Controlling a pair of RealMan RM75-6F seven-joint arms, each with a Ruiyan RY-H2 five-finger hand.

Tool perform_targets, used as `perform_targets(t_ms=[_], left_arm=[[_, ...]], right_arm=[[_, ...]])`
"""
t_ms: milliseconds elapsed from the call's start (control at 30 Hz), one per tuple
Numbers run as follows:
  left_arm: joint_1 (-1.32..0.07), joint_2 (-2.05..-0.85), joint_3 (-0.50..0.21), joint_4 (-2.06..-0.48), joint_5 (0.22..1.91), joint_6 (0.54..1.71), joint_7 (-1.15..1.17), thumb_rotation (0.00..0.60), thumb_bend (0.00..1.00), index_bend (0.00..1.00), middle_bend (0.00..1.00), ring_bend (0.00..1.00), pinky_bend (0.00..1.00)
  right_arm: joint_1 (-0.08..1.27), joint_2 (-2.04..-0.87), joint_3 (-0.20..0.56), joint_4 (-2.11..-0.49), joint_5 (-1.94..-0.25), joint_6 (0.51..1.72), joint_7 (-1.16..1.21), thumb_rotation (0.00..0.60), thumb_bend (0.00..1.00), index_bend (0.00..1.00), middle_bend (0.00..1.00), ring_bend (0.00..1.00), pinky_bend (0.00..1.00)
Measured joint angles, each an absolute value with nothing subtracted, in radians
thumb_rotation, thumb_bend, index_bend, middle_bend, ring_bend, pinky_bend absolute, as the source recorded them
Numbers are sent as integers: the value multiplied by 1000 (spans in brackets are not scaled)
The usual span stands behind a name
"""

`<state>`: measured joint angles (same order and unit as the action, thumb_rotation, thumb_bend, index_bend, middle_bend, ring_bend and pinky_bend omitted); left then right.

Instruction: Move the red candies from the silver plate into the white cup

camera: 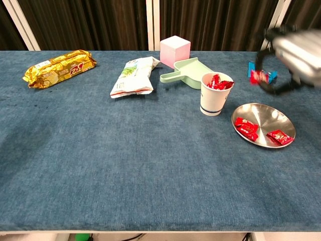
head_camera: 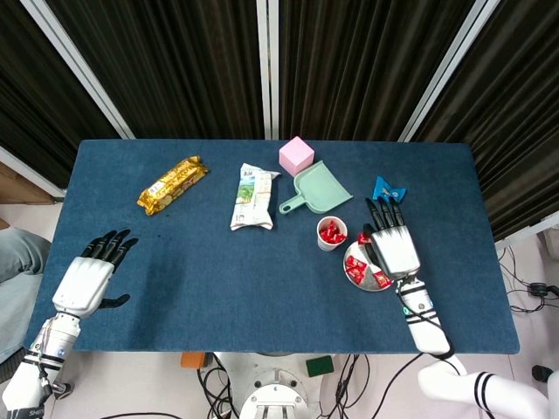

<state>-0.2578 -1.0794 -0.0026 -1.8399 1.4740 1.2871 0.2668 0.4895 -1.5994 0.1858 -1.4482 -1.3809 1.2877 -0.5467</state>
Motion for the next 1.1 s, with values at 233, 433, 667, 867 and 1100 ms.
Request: perform_targets(t_ms=[233,433,667,867,1100], left_arm=[[-259,-1080,-2,-1839,1473,1284,266,600,34,120,30,5,147],[-256,-1076,-4,-1836,1472,1290,255,600,34,119,30,5,147],[-257,-1074,-5,-1834,1474,1289,249,600,34,119,30,5,147],[-257,-1075,-4,-1835,1476,1288,252,600,33,119,30,5,147],[-257,-1077,-4,-1837,1474,1287,257,600,34,119,30,5,147]], right_arm=[[565,-1624,246,-1490,-1333,1243,-657,600,431,653,58,0,0],[633,-1689,276,-1461,-1249,1184,-746,600,432,653,58,0,0],[660,-1730,273,-1416,-1212,1177,-778,600,428,647,59,0,0],[661,-1728,262,-1407,-1201,1182,-770,600,413,620,60,0,0],[664,-1719,250,-1414,-1194,1181,-762,600,400,436,49,0,0]])
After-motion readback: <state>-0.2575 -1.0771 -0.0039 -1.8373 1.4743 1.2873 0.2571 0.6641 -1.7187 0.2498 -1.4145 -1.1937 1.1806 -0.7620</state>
